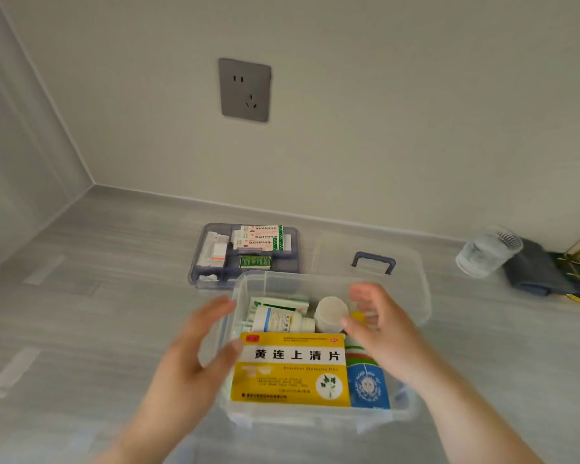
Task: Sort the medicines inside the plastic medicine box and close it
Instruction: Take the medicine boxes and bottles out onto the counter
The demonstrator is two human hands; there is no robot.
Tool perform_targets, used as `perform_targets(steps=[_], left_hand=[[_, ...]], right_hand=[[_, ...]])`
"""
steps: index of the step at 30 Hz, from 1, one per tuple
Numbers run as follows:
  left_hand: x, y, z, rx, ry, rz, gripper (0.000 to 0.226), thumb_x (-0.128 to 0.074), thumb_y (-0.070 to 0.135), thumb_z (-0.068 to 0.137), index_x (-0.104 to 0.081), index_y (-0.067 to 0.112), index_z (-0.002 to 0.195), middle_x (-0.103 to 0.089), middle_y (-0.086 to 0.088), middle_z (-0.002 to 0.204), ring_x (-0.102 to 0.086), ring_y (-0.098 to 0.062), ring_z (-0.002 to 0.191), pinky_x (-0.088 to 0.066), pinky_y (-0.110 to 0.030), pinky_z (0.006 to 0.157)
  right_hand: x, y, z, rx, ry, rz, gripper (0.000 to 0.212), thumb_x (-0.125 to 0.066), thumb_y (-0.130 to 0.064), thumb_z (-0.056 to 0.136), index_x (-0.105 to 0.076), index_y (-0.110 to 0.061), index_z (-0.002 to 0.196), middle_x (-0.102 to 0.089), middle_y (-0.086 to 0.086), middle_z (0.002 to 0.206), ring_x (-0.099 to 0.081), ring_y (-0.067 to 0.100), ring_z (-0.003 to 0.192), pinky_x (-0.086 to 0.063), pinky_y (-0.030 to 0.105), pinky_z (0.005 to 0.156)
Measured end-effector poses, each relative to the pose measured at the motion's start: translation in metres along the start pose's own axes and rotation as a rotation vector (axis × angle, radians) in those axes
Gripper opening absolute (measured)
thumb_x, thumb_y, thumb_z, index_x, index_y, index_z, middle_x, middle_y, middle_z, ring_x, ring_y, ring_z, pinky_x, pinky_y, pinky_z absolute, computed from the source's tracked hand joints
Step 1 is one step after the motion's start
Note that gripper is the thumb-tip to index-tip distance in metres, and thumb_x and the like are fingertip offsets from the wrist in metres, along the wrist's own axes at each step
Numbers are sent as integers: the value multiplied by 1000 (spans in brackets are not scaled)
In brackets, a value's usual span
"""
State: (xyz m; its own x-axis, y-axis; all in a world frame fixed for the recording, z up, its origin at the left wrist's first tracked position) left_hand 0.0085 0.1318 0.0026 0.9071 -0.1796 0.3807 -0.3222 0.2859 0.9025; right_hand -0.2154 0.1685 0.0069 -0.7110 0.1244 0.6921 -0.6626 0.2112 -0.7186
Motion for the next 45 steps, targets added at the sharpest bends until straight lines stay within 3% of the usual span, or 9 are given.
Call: perform_targets(steps=[4,16,21,25,29,33,39,42,45], left_hand=[[-26,4,-21,-118,-69,272,37,-59,12,82,-52,23,116,-20,17,135,-8,-1,132,-17,-22,106],[-27,5,-26,-93,-80,306,37,-46,15,89,-42,20,126,-17,13,141,-4,2,130,-15,-23,108],[-28,-2,-28,-2,-109,311,48,-42,22,90,-24,22,136,-17,6,149,-5,2,128,-16,-30,111],[-27,2,-32,-19,-103,366,33,-38,24,93,-46,20,124,-26,1,148,-12,-7,135,-18,-35,112],[-35,27,-33,-199,-151,634,46,-30,34,81,-69,12,93,-65,-12,115,-50,-33,119,-30,-53,102],[-45,39,-21,-208,-222,657,16,-66,4,74,-70,10,88,-72,-13,98,-64,-35,96,-43,-51,92],[-56,39,-8,-157,-247,701,16,-58,11,82,-68,12,94,-71,-10,104,-57,-34,103,-36,-40,101],[-50,44,-15,-154,-139,666,10,-64,-1,75,-71,6,78,-74,-18,80,-63,-43,84,-51,-51,80],[-50,56,-23,-243,-104,723,9,-64,8,70,-70,6,63,-73,-14,60,-67,-39,60,-55,-52,53]], right_hand=[[-32,7,-17,-119,-224,-37,66,-59,-32,81,-23,-24,136,-40,0,139,-50,13,112,-43,30,94],[-39,3,-31,-85,-229,163,41,-55,-13,83,-36,-21,119,-51,-7,100,-53,10,91,-43,9,62],[23,-6,-44,44,67,277,32,-55,-6,84,-42,-30,100,-53,-7,97,-60,5,75,-48,10,55],[98,17,-86,155,414,427,46,-56,5,80,-48,-40,91,-57,-14,91,-61,-9,62,-47,3,53],[111,98,-120,-75,595,736,36,-46,4,86,-52,-30,93,-71,-13,73,-66,-4,61,-54,13,49],[69,173,-138,-378,520,1023,25,-38,4,89,-50,-10,105,-74,-8,62,-68,4,56,-56,19,48],[47,215,-146,-606,475,535,29,-47,8,84,-49,3,113,-60,25,104,-62,32,72,-49,14,40],[51,214,-143,-620,470,302,32,-55,5,81,-51,3,113,-61,30,110,-59,39,94,-52,32,74],[57,204,-139,-672,389,-14,47,-58,-8,81,-43,-1,126,-52,26,125,-47,37,116,-34,39,98]])
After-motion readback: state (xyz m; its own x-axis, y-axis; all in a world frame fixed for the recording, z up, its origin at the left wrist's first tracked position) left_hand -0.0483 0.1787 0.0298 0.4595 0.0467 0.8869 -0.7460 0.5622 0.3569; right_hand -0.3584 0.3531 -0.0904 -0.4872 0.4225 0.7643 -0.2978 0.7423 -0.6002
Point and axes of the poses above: each hand's wrist, its own z-axis towards the middle knuckle, its own x-axis out of the back of the hand, y = z × x, the point moved 9 cm from there along z, towards the middle knuckle
